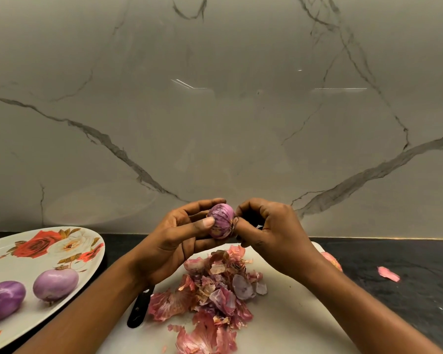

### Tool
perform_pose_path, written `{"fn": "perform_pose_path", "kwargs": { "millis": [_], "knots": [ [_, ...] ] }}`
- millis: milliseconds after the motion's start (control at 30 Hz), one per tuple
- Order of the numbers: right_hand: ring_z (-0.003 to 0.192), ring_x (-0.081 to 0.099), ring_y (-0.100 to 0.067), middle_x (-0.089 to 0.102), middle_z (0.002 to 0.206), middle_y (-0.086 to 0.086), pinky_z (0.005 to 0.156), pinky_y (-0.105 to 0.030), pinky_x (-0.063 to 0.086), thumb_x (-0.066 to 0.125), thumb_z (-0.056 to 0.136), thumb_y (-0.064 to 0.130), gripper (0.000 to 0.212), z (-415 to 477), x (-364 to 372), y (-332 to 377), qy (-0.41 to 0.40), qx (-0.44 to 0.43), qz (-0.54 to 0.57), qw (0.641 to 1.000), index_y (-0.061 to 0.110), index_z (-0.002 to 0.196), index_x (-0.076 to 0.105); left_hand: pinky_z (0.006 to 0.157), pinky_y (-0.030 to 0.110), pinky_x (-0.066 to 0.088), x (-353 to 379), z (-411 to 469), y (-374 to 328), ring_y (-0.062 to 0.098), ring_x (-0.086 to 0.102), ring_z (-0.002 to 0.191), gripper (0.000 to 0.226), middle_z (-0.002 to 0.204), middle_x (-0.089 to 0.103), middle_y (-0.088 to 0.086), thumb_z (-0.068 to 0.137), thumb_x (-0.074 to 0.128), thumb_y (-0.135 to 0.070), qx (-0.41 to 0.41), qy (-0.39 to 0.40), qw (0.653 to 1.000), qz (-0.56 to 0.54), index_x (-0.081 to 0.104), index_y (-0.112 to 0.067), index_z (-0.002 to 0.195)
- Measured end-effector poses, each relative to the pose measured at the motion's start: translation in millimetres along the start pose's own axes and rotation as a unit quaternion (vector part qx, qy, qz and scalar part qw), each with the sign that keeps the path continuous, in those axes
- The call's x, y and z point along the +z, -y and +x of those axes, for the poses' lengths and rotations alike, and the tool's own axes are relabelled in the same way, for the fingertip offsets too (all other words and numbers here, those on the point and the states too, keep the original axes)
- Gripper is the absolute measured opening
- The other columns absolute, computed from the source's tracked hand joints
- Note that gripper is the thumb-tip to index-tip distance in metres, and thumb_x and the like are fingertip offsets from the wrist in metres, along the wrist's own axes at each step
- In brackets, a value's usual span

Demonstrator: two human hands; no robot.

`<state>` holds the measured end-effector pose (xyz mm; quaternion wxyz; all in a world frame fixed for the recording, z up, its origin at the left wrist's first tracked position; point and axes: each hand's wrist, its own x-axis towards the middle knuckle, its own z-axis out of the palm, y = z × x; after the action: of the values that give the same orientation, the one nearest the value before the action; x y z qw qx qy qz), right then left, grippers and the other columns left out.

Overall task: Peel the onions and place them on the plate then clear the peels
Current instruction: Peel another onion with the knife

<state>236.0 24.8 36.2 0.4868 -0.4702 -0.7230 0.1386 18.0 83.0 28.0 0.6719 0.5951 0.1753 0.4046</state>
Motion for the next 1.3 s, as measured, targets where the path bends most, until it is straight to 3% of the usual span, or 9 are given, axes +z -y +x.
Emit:
{"fn": "perform_pose_path", "kwargs": {
  "millis": [267, 400, 533, 633, 733, 833, 1000, 1300],
  "knots": [
    [0.07, 0.076, -0.017, 0.075, 0.078, -0.007, 0.067, -0.031, 0.065, 0.07, 0.095, 0.006, 0.01, 5, -9, -1, -0.024, 0.075, 0.031, 0.996, 0.013, 0.088, 0.073, 0.104, 0.052, 0.056, -4, 1, -3, 0.056, 0.058, 0.13, 0.053, 0.146, 0.057, 0.03, 0.095, 0.06, -0.003, 0.036, 0.017, 0.998, -0.049, 0.056, -0.004, 0.147],
    [0.077, 0.079, -0.02, 0.079, 0.085, -0.005, 0.075, -0.039, 0.067, 0.08, 0.089, 0.004, 0.012, 3, -7, -1, 0.002, 0.072, 0.054, 0.996, 0.011, 0.098, 0.078, 0.107, 0.056, 0.053, -6, 1, -4, 0.056, 0.055, 0.133, 0.057, 0.147, 0.057, 0.028, 0.093, 0.059, -0.002, 0.048, 0.013, 0.998, -0.045, 0.053, -0.006, 0.15],
    [0.087, 0.079, -0.019, 0.08, 0.099, 0.0, 0.074, -0.038, 0.067, 0.091, 0.082, 0.023, 0.045, 4, -7, 4, 0.025, 0.074, 0.103, 0.992, 0.02, 0.123, 0.071, 0.108, 0.055, 0.052, -5, -1, -3, 0.049, 0.059, 0.132, 0.057, 0.147, 0.058, 0.027, 0.093, 0.061, -0.002, 0.027, 0.028, 0.998, -0.04, 0.055, -0.007, 0.149],
    [0.093, 0.076, -0.008, 0.077, 0.106, 0.011, 0.078, -0.032, 0.066, 0.092, 0.077, 0.042, 0.058, 1, -5, 5, 0.035, 0.043, 0.019, 0.998, 0.032, 0.13, 0.07, 0.108, 0.049, 0.054, -3, -2, -5, 0.047, 0.058, 0.133, 0.054, 0.147, 0.057, 0.029, 0.094, 0.062, -0.005, 0.006, 0.045, 0.998, -0.043, 0.056, -0.006, 0.148],
    [0.094, 0.074, -0.002, 0.076, 0.108, 0.015, 0.083, -0.028, 0.065, 0.092, 0.078, 0.04, 0.057, -1, -4, 7, 0.037, 0.021, -0.006, 0.999, 0.03, 0.13, 0.071, 0.109, 0.049, 0.053, -1, -3, -6, 0.047, 0.057, 0.133, 0.051, 0.148, 0.056, 0.029, 0.097, 0.068, -0.014, -0.014, 0.063, 0.997, -0.045, 0.057, -0.007, 0.147],
    [0.094, 0.075, -0.003, 0.076, 0.107, 0.012, 0.083, -0.026, 0.064, 0.092, 0.079, 0.03, 0.054, -2, -4, 9, 0.032, -0.004, -0.02, 0.999, 0.026, 0.129, 0.071, 0.101, 0.044, 0.06, 2, -3, -5, 0.044, 0.065, 0.124, 0.057, 0.141, 0.062, 0.026, 0.092, 0.077, -0.025, -0.024, 0.029, 0.999, -0.013, 0.06, -0.01, 0.144],
    [0.099, 0.074, -0.004, 0.073, 0.115, 0.012, 0.084, -0.025, 0.064, 0.089, 0.084, 0.016, 0.052, -1, -6, 7, 0.021, -0.03, -0.026, 0.999, 0.024, 0.132, 0.069, 0.092, 0.039, 0.064, 3, -2, -5, 0.042, 0.071, 0.118, 0.057, 0.129, 0.071, 0.021, 0.083, 0.078, -0.015, -0.002, -0.029, 0.999, 0.044, 0.063, -0.006, 0.137],
    [0.102, 0.077, -0.005, 0.079, 0.116, 0.008, 0.089, -0.029, 0.064, 0.083, 0.084, 0.031, 0.047, -1, -12, 10, 0.042, -0.029, 0.077, 0.996, 0.02, 0.129, 0.073, 0.09, 0.037, 0.064, -1, -4, -3, 0.041, 0.071, 0.116, 0.045, 0.126, 0.073, 0.02, 0.084, 0.076, -0.01, 0.005, -0.039, 0.997, 0.069, 0.072, -0.005, 0.129]
  ]
}}
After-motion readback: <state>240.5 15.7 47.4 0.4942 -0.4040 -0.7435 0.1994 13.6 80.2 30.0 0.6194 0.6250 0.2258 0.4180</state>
